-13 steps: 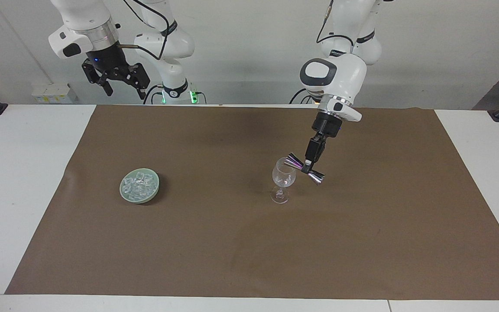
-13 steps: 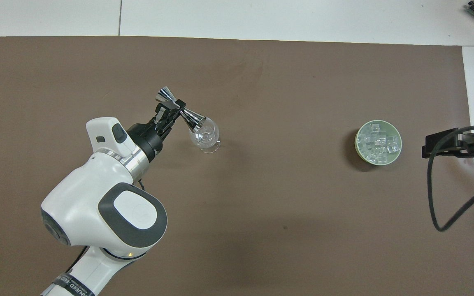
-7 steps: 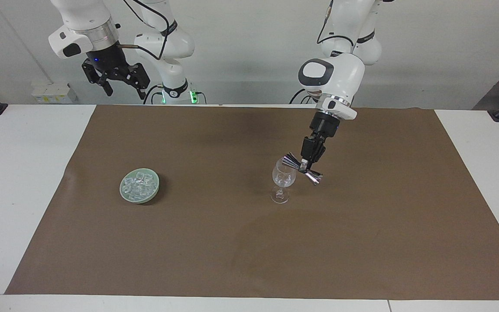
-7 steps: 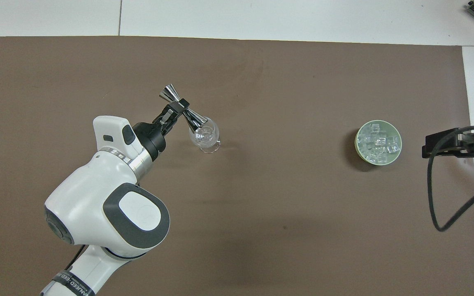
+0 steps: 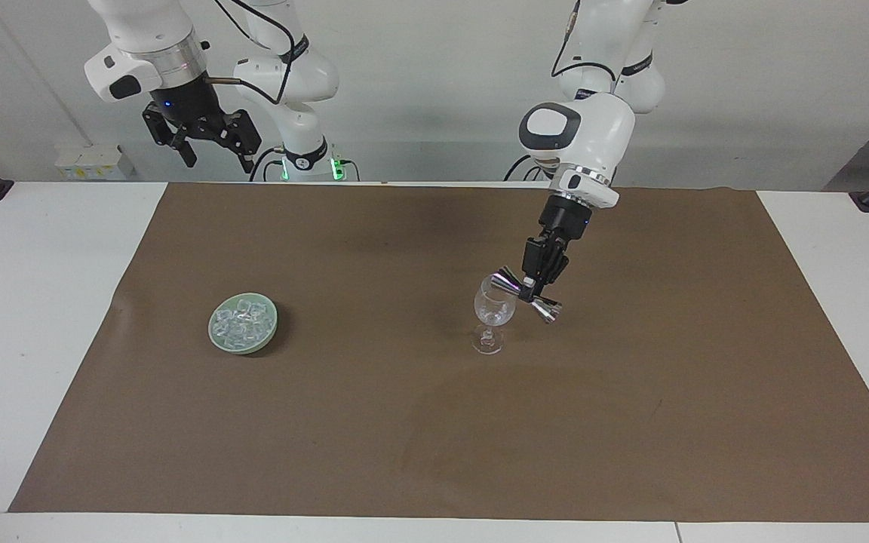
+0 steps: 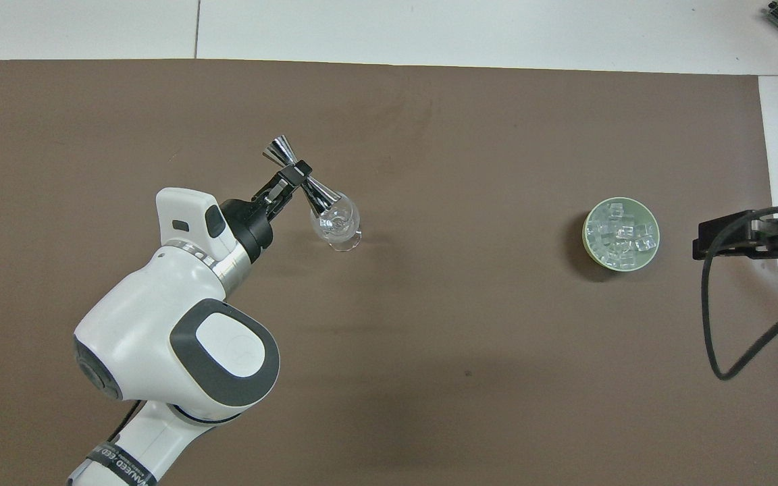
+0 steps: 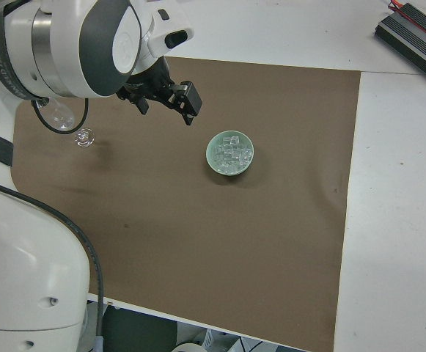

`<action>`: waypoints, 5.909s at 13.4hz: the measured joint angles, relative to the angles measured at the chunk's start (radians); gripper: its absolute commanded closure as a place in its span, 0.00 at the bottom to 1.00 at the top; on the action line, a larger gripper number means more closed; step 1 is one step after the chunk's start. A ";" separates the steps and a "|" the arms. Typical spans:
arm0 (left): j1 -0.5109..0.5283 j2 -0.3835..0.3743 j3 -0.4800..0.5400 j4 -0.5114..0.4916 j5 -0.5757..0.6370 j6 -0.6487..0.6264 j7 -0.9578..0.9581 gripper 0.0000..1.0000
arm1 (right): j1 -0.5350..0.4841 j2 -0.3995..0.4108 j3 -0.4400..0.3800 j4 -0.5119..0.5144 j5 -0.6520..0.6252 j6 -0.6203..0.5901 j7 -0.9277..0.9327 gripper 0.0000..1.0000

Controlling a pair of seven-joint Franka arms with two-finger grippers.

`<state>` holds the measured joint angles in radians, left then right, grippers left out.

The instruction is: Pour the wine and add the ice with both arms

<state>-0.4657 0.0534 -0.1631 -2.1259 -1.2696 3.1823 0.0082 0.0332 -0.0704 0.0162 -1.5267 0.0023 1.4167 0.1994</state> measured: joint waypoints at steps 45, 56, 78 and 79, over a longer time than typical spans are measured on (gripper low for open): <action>1.034 0.470 0.031 0.211 0.080 -1.627 -0.788 1.00 | 0.000 0.000 0.000 0.000 0.000 0.000 0.000 0.00; 1.033 0.528 0.027 0.236 0.083 -1.628 -0.756 1.00 | -0.038 -0.004 -0.007 -0.038 0.000 0.059 -0.008 0.00; 1.020 0.542 0.022 0.236 0.087 -1.629 -0.714 1.00 | -0.124 0.202 -0.015 -0.538 -0.009 0.846 -0.409 0.38; 1.020 0.543 0.022 0.236 0.087 -1.629 -0.713 1.00 | -0.135 0.207 -0.015 -0.539 -0.010 0.846 -0.468 0.41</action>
<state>0.5544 0.5967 -0.1411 -1.8904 -1.1826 1.5533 -0.7044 -0.1020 0.1362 0.0008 -2.0654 -0.0072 2.2627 -0.2683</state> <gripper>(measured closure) 0.789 0.247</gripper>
